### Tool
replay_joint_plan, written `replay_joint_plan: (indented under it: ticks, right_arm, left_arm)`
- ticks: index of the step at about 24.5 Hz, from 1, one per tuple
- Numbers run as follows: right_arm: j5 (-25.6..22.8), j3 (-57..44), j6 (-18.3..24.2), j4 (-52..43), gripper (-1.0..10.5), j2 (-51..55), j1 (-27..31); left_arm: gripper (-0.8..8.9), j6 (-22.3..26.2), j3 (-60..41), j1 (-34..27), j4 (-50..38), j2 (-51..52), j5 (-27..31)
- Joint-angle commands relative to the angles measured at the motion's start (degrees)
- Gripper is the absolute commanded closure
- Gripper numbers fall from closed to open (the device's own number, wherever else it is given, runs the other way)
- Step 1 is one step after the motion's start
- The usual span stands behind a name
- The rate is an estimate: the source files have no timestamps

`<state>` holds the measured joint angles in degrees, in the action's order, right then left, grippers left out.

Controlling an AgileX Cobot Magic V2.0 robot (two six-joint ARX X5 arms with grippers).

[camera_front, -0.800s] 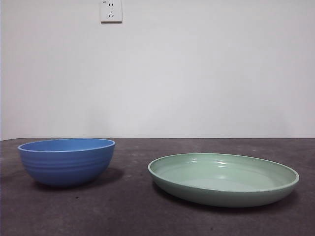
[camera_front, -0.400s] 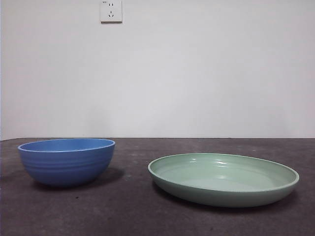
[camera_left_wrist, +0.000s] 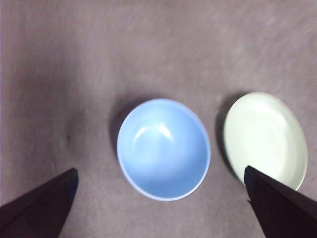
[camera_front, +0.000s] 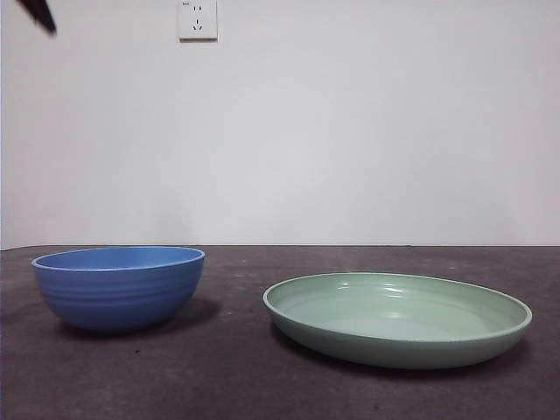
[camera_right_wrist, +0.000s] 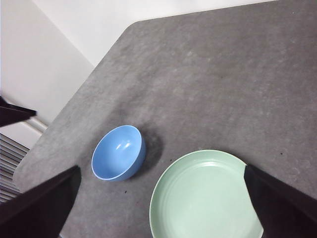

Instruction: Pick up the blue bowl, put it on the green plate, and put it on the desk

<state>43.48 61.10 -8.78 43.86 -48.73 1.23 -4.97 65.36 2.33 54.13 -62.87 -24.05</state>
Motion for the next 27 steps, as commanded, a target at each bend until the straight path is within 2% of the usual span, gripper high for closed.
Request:
replay_joint_plan:
  ticks: [1, 11, 17, 20, 24, 27]
  right_arm:
    - [0.2, 1.1, 0.5, -0.1, 3.7, -0.2, 0.0]
    - [0.2, 1.1, 0.6, -0.1, 3.7, -0.2, 0.0]
    - [0.0, 1.1, 1.7, -0.1, 3.7, -0.2, 0.0]
    - [0.0, 1.1, 1.8, -0.1, 3.7, -0.2, 0.0]
    - [0.0, 1.1, 1.8, -0.1, 3.7, -0.2, 0.0]
    - [0.0, 1.1, 1.8, -0.1, 3.7, -0.2, 0.0]
  left_arm:
    - [1.61, 2.5, 1.1, 0.0, -0.2, -4.6, 0.2]
    - [1.61, 3.0, 1.1, 1.6, -4.6, -27.0, 0.2]
    - [1.77, 2.8, 1.1, 3.9, -10.5, -35.1, 0.2]
    - [3.22, 2.8, 1.1, 4.6, -11.2, -36.9, 0.2]
    - [5.86, 2.6, 1.1, 4.7, -12.1, -36.9, 0.3]
    - [7.36, 2.6, 1.1, 4.7, -12.1, -36.9, 0.3]
